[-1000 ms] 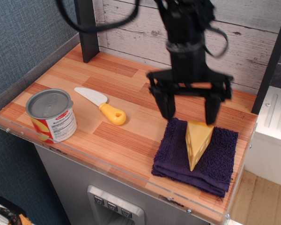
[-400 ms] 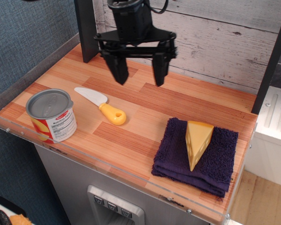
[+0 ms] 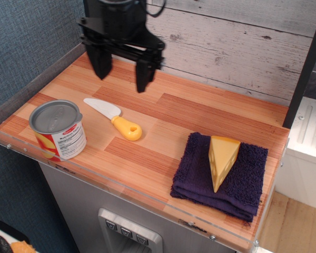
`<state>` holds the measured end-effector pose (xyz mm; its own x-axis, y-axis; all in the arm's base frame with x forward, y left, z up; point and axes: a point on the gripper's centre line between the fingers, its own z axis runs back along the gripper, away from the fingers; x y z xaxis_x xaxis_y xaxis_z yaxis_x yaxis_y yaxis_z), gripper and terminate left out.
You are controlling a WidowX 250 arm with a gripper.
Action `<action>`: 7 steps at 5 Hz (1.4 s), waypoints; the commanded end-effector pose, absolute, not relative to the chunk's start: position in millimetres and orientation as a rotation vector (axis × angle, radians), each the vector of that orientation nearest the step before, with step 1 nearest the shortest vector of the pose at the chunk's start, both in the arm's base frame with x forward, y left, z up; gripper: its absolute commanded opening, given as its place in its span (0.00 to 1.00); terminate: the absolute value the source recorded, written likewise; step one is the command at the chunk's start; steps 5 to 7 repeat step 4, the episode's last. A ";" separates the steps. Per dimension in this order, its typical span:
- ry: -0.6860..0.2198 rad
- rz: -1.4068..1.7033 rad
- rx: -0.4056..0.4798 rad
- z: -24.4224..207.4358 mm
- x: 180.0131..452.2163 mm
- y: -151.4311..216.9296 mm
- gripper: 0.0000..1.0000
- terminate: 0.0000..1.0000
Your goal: Pick up the cheese and place it on the purple cloth
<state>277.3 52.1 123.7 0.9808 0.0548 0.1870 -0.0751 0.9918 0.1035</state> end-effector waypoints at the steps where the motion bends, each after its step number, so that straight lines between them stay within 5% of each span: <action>1: -0.296 0.003 0.057 141.3 316.1 46.6 1.00 0.00; 3: -0.336 -0.023 0.110 141.1 338.6 27.8 1.00 0.00; 4: -0.336 -0.023 0.110 141.1 338.6 27.8 1.00 1.00; 7: -0.336 -0.023 0.110 141.1 338.6 27.8 1.00 1.00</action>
